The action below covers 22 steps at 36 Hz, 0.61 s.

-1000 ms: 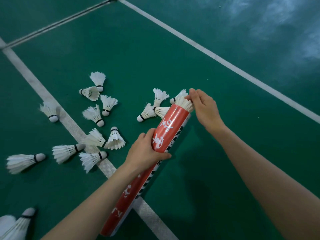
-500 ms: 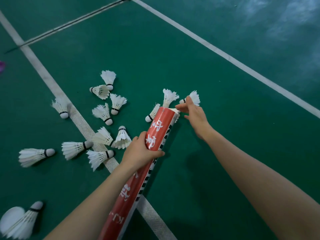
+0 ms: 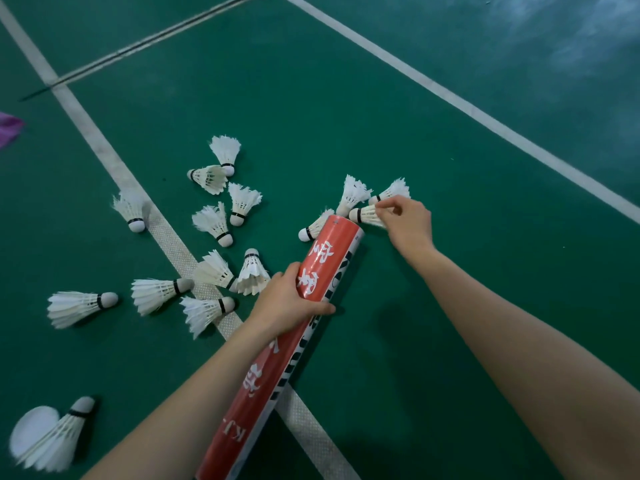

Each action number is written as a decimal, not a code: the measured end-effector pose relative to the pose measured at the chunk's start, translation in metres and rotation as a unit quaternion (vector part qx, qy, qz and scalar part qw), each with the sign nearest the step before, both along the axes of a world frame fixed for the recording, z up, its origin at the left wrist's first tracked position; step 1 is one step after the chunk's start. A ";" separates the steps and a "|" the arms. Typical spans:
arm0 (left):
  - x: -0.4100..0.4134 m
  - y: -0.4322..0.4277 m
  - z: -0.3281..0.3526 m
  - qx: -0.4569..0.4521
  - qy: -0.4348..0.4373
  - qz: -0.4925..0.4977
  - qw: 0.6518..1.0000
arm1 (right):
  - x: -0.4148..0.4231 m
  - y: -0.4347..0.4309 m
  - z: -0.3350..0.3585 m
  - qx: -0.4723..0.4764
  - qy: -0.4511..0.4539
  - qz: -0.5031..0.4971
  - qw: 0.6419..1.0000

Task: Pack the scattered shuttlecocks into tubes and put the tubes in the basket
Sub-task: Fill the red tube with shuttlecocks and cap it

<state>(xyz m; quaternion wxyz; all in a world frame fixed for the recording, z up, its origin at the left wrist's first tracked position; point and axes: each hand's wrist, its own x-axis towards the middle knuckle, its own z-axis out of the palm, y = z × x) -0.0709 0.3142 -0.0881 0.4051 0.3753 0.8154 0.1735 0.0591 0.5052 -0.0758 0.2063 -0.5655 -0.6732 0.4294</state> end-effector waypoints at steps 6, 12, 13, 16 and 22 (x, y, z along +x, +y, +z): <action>0.021 0.006 0.004 0.013 -0.036 -0.051 0.998 | 0.037 0.011 0.037 0.077 0.012 0.071 0.994; 0.034 0.019 0.018 0.056 -0.047 -0.062 0.995 | 0.063 0.005 0.057 0.019 -0.013 0.166 0.986; 0.036 0.021 0.021 0.063 -0.050 -0.062 0.995 | 0.065 0.001 0.059 0.007 -0.010 0.176 0.984; 0.043 0.026 0.027 0.085 -0.056 -0.064 0.993 | 0.069 -0.007 0.065 -0.010 0.031 0.167 0.985; 0.046 0.029 0.032 0.116 -0.050 -0.059 0.990 | 0.071 -0.013 0.072 0.015 0.078 0.130 0.988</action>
